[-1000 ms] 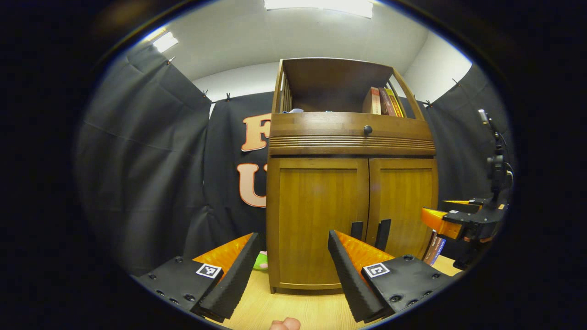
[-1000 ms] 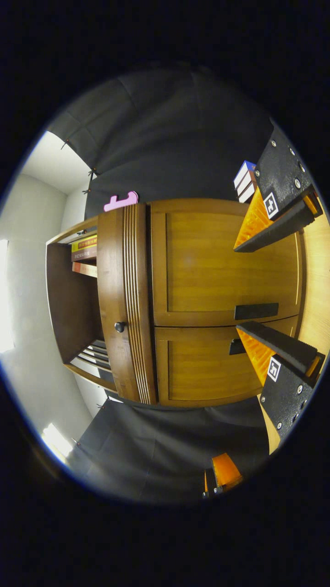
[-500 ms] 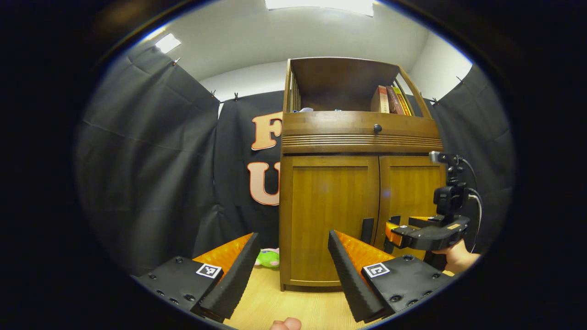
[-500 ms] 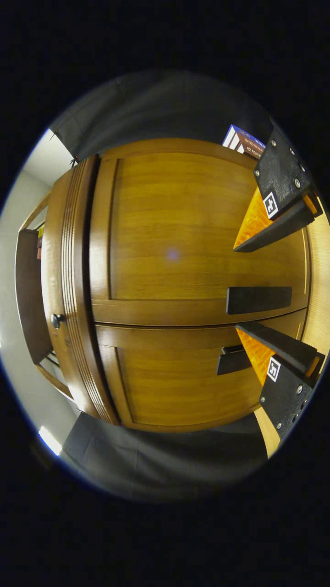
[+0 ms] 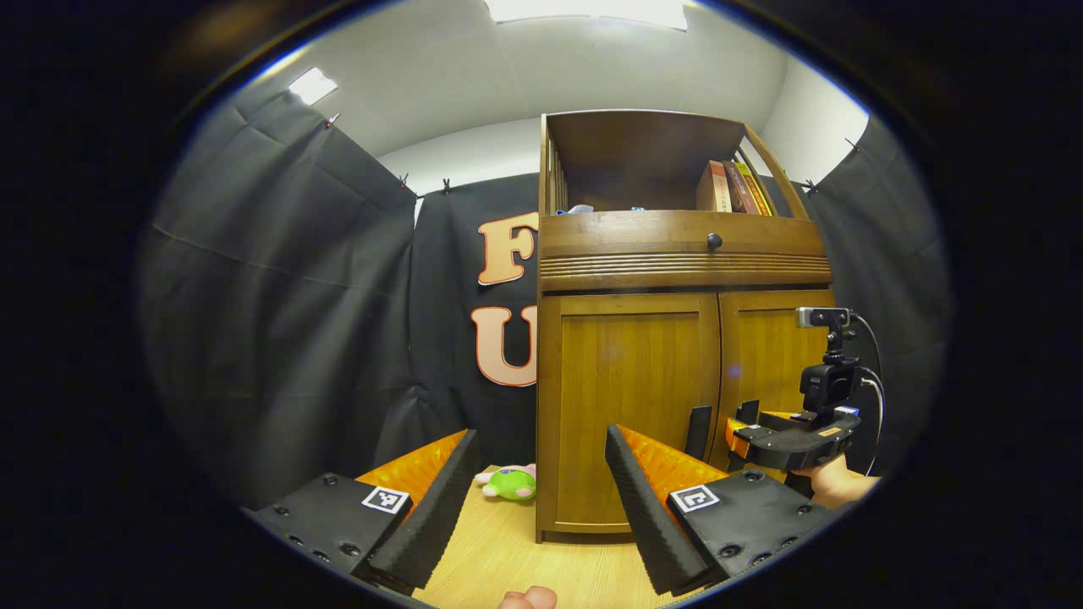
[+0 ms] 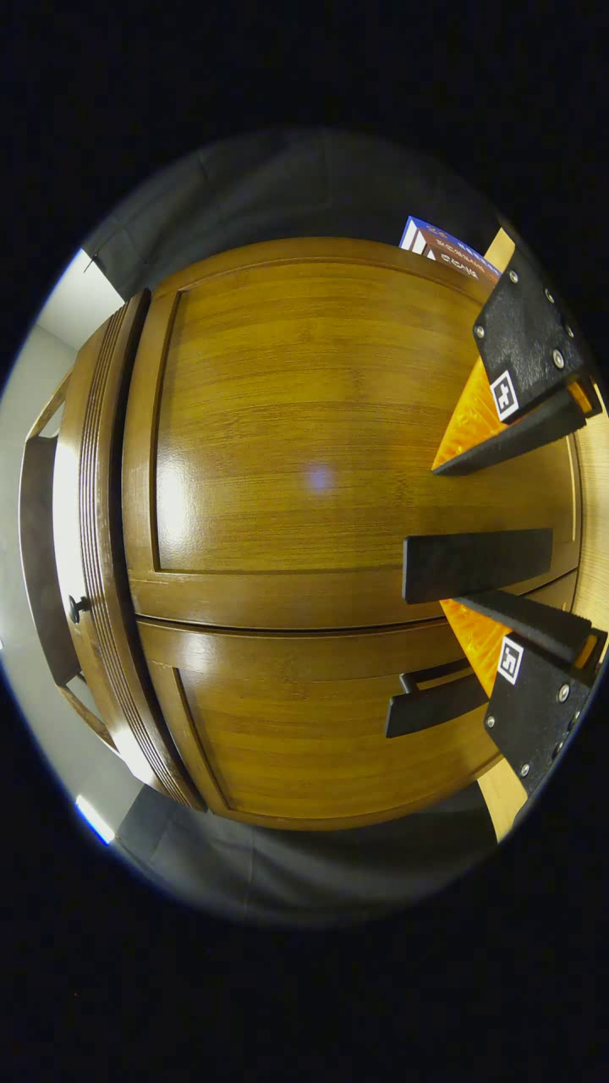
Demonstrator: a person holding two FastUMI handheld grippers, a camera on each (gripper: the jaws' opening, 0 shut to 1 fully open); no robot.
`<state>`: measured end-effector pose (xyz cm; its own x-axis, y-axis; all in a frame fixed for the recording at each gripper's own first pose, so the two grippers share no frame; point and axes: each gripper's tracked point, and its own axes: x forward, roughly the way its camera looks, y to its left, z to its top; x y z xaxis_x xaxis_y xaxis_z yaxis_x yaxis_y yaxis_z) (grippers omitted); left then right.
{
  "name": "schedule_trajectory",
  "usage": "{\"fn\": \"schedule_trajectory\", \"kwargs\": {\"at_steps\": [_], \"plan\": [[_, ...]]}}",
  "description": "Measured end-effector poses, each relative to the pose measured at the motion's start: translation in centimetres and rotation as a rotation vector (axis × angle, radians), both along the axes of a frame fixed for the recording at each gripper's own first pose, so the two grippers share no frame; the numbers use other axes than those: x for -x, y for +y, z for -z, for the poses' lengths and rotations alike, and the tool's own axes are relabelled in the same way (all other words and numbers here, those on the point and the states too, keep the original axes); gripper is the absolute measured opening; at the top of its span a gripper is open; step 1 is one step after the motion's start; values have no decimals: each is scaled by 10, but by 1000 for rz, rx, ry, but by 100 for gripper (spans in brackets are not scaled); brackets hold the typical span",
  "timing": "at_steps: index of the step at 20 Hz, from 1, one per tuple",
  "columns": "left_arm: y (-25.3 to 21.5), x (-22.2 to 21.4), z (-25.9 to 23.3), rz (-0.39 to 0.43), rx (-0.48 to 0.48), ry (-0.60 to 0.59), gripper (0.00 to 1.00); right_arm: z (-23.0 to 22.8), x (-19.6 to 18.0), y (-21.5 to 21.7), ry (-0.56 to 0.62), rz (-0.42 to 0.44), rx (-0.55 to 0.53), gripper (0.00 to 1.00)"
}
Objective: Open the right door of the double-door shoe cabinet with the right hand, and open the left door with the left hand.
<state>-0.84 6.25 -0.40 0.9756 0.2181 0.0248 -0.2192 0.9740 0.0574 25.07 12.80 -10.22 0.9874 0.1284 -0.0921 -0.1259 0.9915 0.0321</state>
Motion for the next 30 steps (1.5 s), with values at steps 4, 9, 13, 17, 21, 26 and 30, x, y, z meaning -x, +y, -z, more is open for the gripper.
{"fn": "schedule_trajectory", "kwargs": {"at_steps": [4,9,13,17,21,26,30], "plan": [[-1,0,0,5,3,-4,96,7,1,14,-12,-56,-21,39],[-1,2,-1,18,7,5,96,8,12,13,12,-100,-28,21],[-2,1,0,20,5,8,96,5,38,8,1,-115,-27,30],[-3,2,-1,24,-1,4,98,4,73,-5,3,-133,-36,29],[-5,2,-2,45,-5,2,96,3,107,-26,15,-136,-39,29],[-8,3,-2,72,-15,-7,98,-2,147,-58,42,-122,-32,29],[-11,3,-1,99,-9,-6,95,-4,166,-84,48,-104,4,29]]}}
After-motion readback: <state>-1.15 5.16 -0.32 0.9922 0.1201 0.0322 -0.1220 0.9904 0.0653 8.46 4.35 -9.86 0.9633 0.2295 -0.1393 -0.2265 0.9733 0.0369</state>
